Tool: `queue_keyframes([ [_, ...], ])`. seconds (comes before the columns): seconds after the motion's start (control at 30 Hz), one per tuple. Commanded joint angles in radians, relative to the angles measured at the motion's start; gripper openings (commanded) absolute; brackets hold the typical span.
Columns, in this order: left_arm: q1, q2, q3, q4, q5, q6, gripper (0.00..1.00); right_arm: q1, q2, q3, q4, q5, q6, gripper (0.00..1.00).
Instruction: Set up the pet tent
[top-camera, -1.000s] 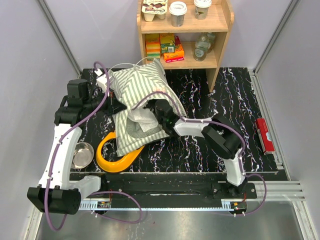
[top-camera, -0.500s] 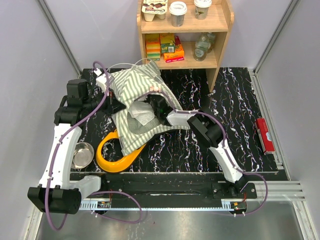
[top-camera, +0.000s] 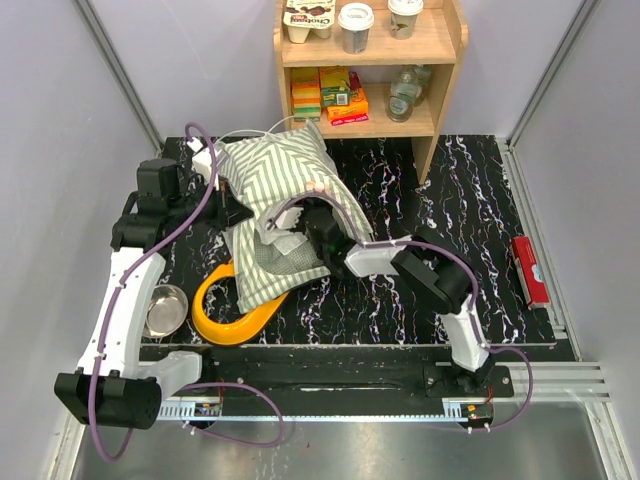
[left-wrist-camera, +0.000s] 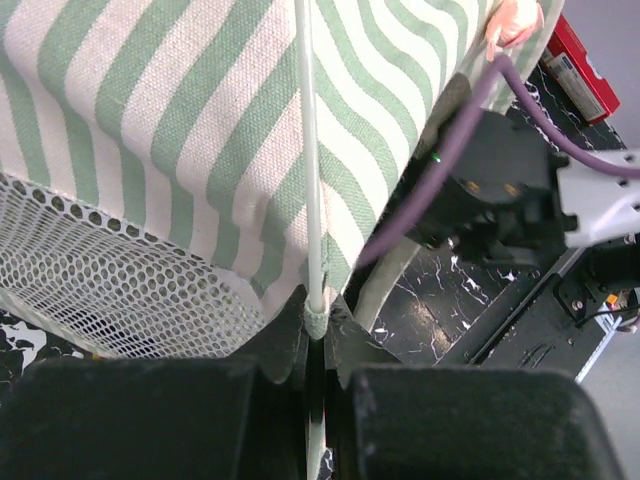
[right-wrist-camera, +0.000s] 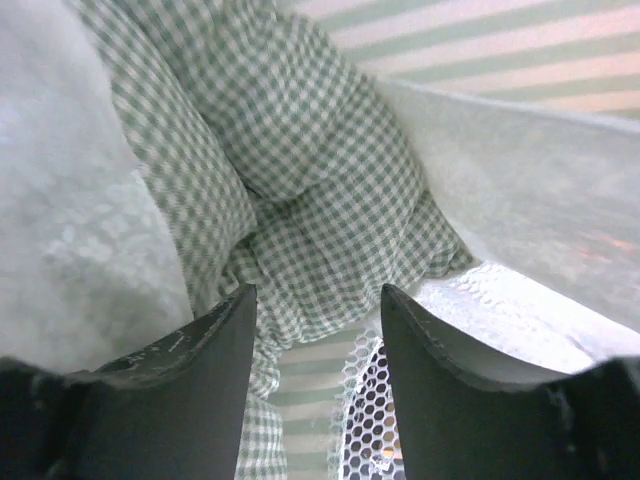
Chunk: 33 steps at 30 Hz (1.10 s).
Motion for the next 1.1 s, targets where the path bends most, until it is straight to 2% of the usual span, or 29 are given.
queue_keyframes([
  [0.0, -0.005, -0.021, 0.008, 0.138, -0.07, -0.064, 0.0, 0.04, -0.136, -0.093, 0.152, -0.044, 0.079, 0.62],
  [0.2, -0.005, -0.019, 0.017, 0.169, -0.102, -0.096, 0.0, 0.096, -0.238, -0.268, 0.322, -0.165, 0.093, 0.71],
  [0.3, -0.005, -0.019, 0.016, 0.17, -0.095, -0.096, 0.0, 0.135, -0.314, -0.331, 0.339, -0.206, 0.137, 0.72],
  [0.4, -0.005, -0.021, 0.006, 0.167, -0.087, -0.095, 0.0, 0.142, -0.444, -0.393, 0.309, -0.311, 0.365, 0.71],
  [0.5, -0.005, -0.021, 0.005, 0.167, -0.073, -0.095, 0.0, 0.139, -0.523, -0.398, 0.294, -0.32, 0.619, 0.7],
  [0.57, -0.005, -0.019, 0.005, 0.167, -0.069, -0.098, 0.0, 0.139, -0.54, -0.409, 0.361, -0.25, 0.751, 0.69],
  [0.67, -0.008, -0.022, 0.006, 0.166, -0.059, -0.099, 0.0, 0.137, -0.522, -0.417, 0.543, -0.077, 0.845, 0.7],
  [0.73, -0.011, -0.024, 0.005, 0.167, -0.059, -0.102, 0.0, 0.137, -0.477, -0.391, 0.606, 0.008, 0.865, 0.7],
  [0.87, -0.014, -0.035, 0.005, 0.167, -0.053, -0.101, 0.0, 0.137, -0.385, -0.329, 0.654, 0.123, 0.895, 0.66],
  [0.97, -0.017, -0.039, 0.005, 0.167, -0.047, -0.101, 0.0, 0.137, -0.344, -0.317, 0.689, 0.183, 0.909, 0.52],
  [1.07, -0.023, -0.038, 0.008, 0.167, -0.046, -0.102, 0.0, 0.137, -0.31, -0.308, 0.697, 0.208, 0.934, 0.53],
])
